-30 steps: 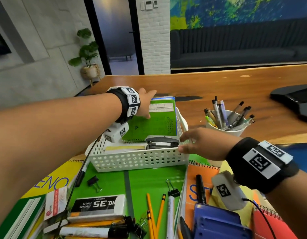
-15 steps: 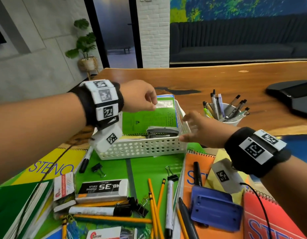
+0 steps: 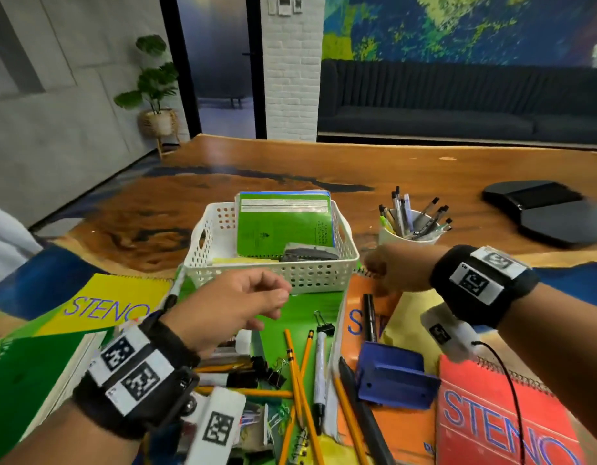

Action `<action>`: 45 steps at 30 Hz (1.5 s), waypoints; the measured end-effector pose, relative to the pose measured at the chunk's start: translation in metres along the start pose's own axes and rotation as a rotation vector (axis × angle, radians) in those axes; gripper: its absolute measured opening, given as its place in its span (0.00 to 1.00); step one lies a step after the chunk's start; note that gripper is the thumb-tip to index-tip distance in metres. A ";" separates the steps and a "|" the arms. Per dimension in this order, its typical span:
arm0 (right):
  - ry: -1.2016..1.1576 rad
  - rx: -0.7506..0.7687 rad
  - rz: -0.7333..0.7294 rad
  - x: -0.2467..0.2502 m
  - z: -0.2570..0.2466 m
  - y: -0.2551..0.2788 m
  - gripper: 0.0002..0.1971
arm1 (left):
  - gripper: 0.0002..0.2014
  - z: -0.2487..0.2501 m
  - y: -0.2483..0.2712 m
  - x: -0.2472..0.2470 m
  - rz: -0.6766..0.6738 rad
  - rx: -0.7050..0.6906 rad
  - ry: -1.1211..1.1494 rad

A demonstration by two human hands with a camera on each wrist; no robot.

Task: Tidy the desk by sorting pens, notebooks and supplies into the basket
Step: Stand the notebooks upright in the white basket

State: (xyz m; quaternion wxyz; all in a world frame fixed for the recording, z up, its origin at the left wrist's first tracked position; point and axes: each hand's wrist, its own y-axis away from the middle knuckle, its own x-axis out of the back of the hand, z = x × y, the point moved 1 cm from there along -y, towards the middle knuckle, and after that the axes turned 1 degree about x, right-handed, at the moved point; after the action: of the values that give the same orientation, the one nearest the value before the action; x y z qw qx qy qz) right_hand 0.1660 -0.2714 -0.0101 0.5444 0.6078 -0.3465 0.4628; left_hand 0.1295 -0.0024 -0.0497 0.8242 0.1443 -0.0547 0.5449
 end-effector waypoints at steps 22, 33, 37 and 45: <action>-0.437 0.381 0.916 0.098 -0.061 0.029 0.23 | 0.16 0.023 -0.002 0.015 0.349 -0.239 0.092; -0.157 0.124 0.161 0.015 -0.026 -0.029 0.16 | 0.17 0.117 -0.118 0.109 0.420 -0.257 -0.893; -0.120 0.162 0.106 0.014 -0.026 -0.032 0.17 | 0.18 0.121 -0.172 0.097 0.268 -0.161 -1.240; -0.139 0.210 0.095 0.009 -0.018 -0.033 0.21 | 0.19 0.098 -0.238 0.060 0.082 -0.033 -1.451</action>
State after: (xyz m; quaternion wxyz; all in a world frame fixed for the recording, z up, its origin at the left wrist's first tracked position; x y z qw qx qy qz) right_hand 0.1960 -0.2472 -0.0127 0.4296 0.6751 -0.3615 0.4786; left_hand 0.3771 -0.0654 0.0157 0.5614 0.4549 -0.6011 0.3414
